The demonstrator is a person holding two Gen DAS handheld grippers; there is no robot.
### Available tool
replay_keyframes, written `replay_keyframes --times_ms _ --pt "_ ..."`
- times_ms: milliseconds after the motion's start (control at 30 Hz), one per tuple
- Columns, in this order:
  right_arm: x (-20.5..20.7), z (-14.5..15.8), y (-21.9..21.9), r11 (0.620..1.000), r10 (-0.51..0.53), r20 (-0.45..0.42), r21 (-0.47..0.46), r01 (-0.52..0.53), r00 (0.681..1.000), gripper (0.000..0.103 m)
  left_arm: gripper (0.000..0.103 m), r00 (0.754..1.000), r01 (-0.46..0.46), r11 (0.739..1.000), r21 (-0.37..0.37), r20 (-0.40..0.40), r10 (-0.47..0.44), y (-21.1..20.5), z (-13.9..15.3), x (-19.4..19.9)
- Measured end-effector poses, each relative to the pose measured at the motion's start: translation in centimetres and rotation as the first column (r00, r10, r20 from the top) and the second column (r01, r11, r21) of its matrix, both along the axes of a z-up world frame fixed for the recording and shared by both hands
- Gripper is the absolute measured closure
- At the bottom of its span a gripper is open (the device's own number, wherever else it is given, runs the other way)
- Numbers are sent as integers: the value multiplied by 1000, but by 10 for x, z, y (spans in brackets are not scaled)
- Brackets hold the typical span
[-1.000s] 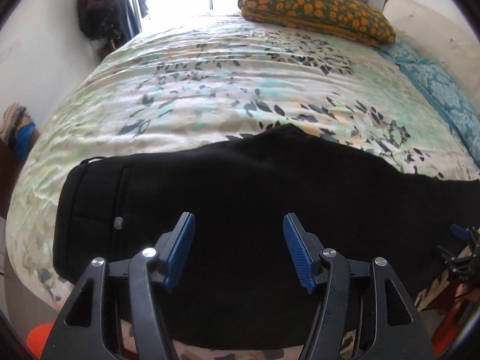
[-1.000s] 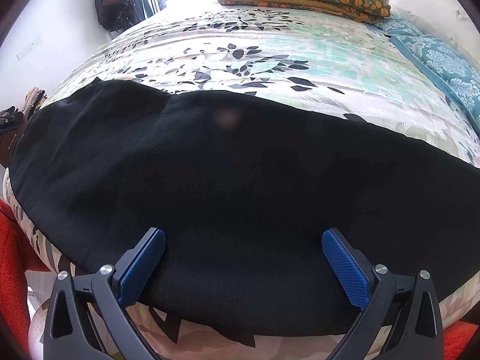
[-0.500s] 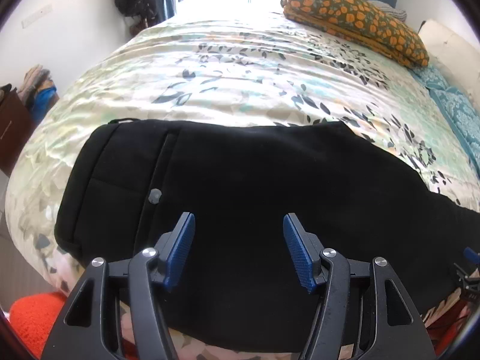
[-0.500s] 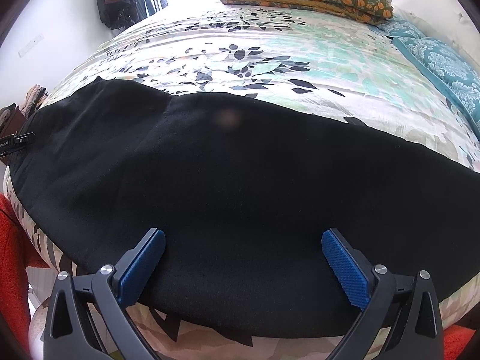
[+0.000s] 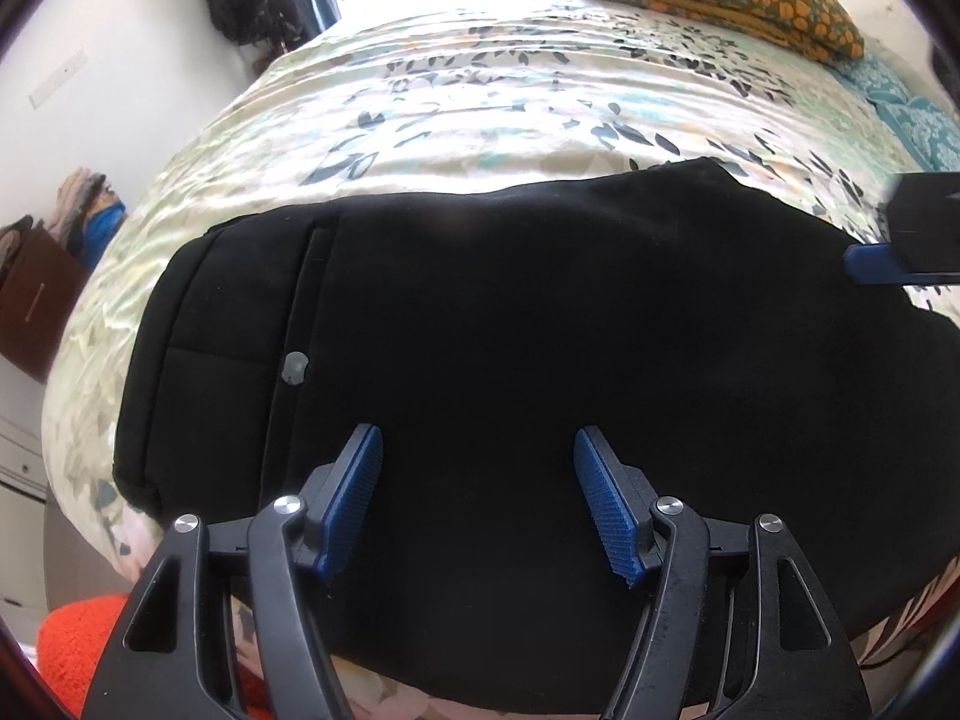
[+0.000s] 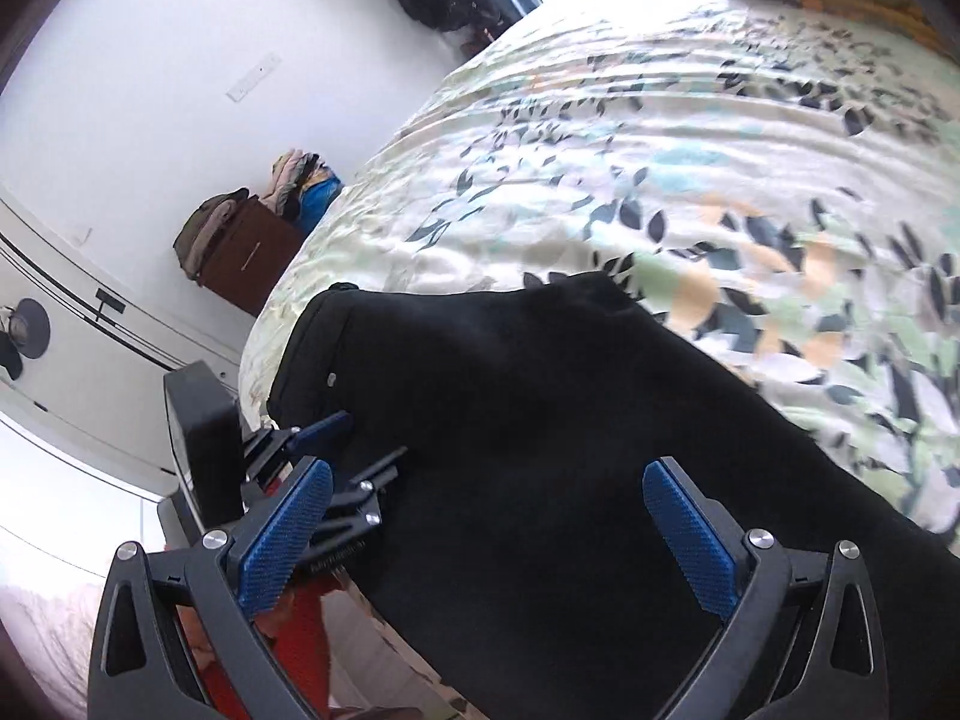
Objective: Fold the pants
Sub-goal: 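Release both tools and hold them above the folded trousers, then move the right tool to the folded end of the black trousers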
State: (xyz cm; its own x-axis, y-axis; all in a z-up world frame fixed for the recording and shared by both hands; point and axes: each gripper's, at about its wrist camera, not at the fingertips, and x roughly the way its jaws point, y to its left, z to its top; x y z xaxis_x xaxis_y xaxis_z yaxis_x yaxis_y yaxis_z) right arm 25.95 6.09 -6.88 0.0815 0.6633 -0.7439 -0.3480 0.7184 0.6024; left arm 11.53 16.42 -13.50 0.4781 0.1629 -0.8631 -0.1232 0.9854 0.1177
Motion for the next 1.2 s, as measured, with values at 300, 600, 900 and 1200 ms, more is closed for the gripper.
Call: replay_keyframes --times_ms 300,600,900,1200 --pt "66 17 13 963 -157 213 -184 197 964 3 34 1000 16 1000 2 -14 -16 1 -1 0" --pt "-94 43 -111 902 -133 426 -322 288 895 2 34 986 130 989 -66 114 -122 -33 41 5" --pt "-158 -30 -217 757 -338 303 -474 449 891 2 33 970 240 970 -28 53 -239 -101 14 116" --pt "-163 -24 -219 760 -344 325 -454 464 881 2 27 998 53 994 -93 50 -49 -49 16 116"
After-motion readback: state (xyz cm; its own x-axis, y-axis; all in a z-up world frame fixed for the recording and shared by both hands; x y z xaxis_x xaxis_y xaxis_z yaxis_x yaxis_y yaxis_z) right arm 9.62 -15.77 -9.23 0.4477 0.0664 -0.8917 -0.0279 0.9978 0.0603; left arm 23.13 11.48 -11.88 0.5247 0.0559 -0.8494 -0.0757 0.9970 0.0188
